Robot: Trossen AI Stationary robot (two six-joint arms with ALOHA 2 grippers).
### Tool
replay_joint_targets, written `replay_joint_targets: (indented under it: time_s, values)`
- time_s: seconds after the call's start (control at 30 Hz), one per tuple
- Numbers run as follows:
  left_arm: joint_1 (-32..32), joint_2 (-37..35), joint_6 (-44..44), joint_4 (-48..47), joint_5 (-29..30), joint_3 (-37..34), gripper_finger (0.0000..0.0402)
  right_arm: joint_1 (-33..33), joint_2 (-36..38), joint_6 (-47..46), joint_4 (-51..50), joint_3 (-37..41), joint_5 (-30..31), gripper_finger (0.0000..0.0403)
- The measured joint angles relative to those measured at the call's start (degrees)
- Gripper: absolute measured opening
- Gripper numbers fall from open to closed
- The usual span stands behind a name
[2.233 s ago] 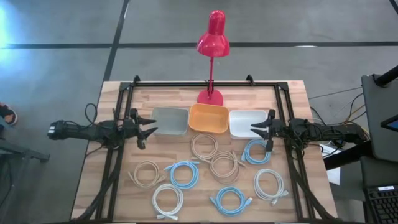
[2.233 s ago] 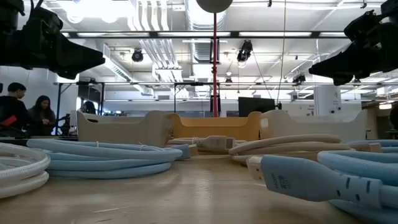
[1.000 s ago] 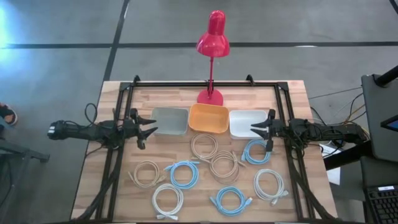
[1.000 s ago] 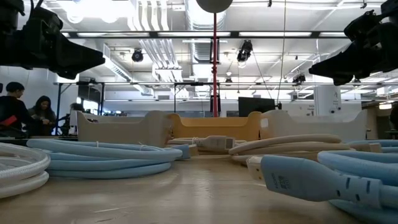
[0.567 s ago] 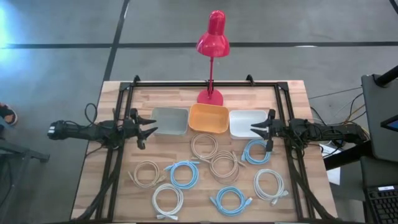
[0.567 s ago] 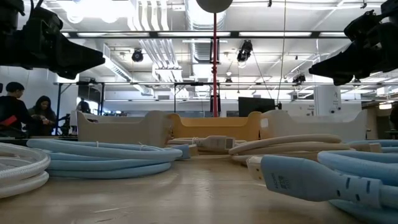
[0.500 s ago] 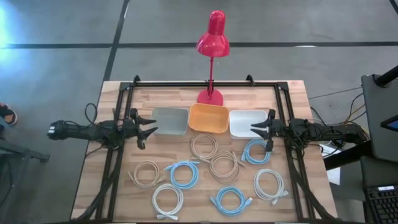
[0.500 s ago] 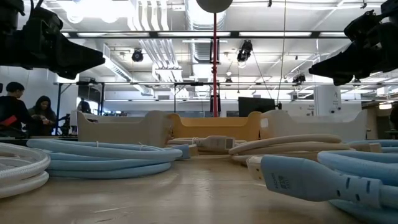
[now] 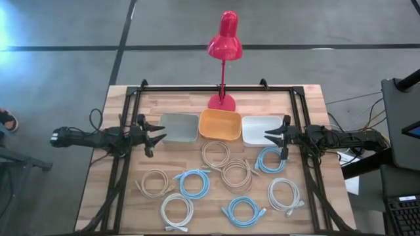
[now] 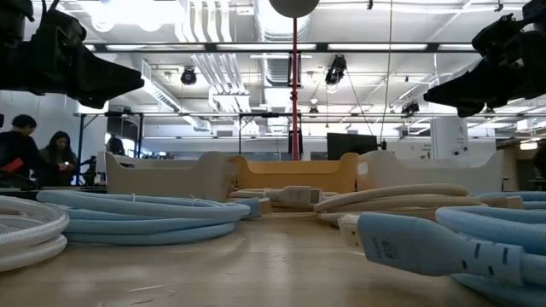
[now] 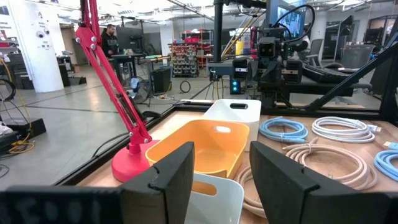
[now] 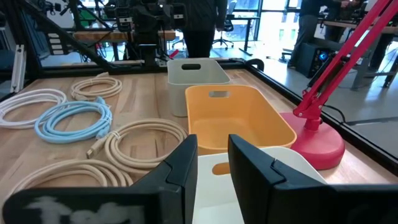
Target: Sort HDMI cables
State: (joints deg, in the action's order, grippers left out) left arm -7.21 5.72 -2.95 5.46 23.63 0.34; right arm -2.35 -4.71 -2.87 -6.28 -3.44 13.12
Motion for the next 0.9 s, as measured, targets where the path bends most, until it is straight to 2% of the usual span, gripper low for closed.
replay_joint_targets:
  time_s: [0.57,0.8,0.9]
  values:
    - [0.01,0.00,-1.32,-0.12,-0.01,0.00,0.0177,0.00,0.02,1.55,-0.02,0.00,0.01,0.0084]
    - [-0.01,0.00,-1.20,-0.02,-0.01,0.00,0.0177,0.00,0.00,10.37,0.50,0.00,0.03,0.0084]
    - [0.00,-0.02,-1.68,0.53,0.47,0.00,0.0177,-0.02,0.02,5.65,1.36,0.00,-0.10,0.0084]
